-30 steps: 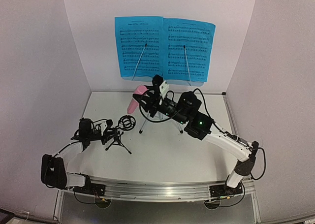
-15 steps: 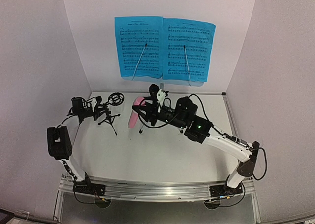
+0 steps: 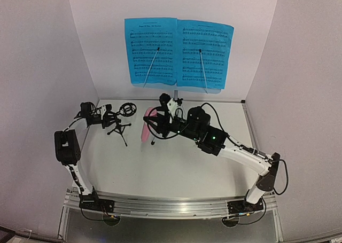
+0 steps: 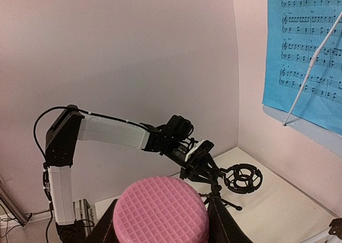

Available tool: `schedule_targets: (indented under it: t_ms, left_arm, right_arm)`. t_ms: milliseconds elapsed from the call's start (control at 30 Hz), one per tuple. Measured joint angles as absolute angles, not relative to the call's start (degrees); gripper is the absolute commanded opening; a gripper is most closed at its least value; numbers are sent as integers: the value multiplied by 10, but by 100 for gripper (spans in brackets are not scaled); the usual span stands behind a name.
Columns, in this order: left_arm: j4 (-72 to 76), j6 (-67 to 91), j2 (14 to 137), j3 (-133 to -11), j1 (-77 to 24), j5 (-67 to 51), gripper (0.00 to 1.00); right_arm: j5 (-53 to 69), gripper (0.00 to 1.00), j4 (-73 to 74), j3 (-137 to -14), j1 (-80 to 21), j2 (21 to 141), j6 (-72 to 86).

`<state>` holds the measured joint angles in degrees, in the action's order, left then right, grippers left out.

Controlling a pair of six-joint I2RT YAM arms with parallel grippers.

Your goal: Pack up the instrument practice props

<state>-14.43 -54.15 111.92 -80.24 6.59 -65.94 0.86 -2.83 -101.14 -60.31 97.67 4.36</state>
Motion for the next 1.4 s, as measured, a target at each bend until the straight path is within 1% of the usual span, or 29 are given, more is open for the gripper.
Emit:
schedule_targets:
  t_ms: [33,67,167,267,333,467,600,667,733,767,833,900,933,1000,1067,1133,1200,1267,1400]
  left_arm:
    - [-155,-550,1127,-817,66,-657,65]
    - [-164,-561,1134,-829,67,-655,70]
    - [-193,-587,1148,-853,71,-641,81]
    - [-234,-613,1150,-864,77,-634,97]
    - [-270,-642,1150,-877,81,-633,100]
    - [-365,-732,1149,-907,89,-633,100]
    - [-447,-799,1132,-911,101,-633,99]
    - [-486,-816,1111,-910,107,-634,94]
    - [-512,-820,1068,-896,112,-640,87]
    - [-519,-812,1038,-883,112,-642,86]
    - [-529,-766,964,-852,102,-641,86]
    - [-525,-704,889,-822,77,-632,89]
    - [-509,-661,844,-796,56,-623,93]
    - [-466,-561,746,-725,-1,-593,95]
    - [-426,-474,663,-659,-62,-561,95]
    - [-395,-390,609,-615,-107,-527,93]
    - [-369,-317,582,-588,-136,-490,89]
    - [-344,-256,581,-577,-160,-454,82]
    - [-301,-171,608,-571,-197,-395,80]
  right_arm:
    - [9,0,-28,-1012,-603,980,43]
    - [9,0,-28,-1013,-603,984,43]
    - [10,0,-24,-1019,-603,999,42]
    - [10,0,-19,-1022,-603,1009,41]
    - [9,0,-17,-1024,-603,1013,42]
    - [3,0,-17,-1028,-603,1023,50]
    - [-6,0,-17,-1036,-603,1041,76]
    - [-10,0,-17,-1038,-603,1053,93]
    - [-15,0,-17,-1041,-603,1067,114]
    - [-17,0,-17,-1042,-603,1074,125]
    - [-20,0,-16,-1047,-603,1091,147]
    - [-24,0,-16,-1055,-603,1109,166]
    - [-26,0,-17,-1059,-604,1118,176]
    - [-30,0,-18,-1066,-605,1133,194]
    - [-30,0,-21,-1075,-605,1151,215]
    - [-27,0,-28,-1079,-605,1162,232]
    - [-21,0,-36,-1082,-606,1173,252]
    - [-11,0,-43,-1086,-606,1181,270]
    - [12,0,-70,-1088,-609,1194,302]
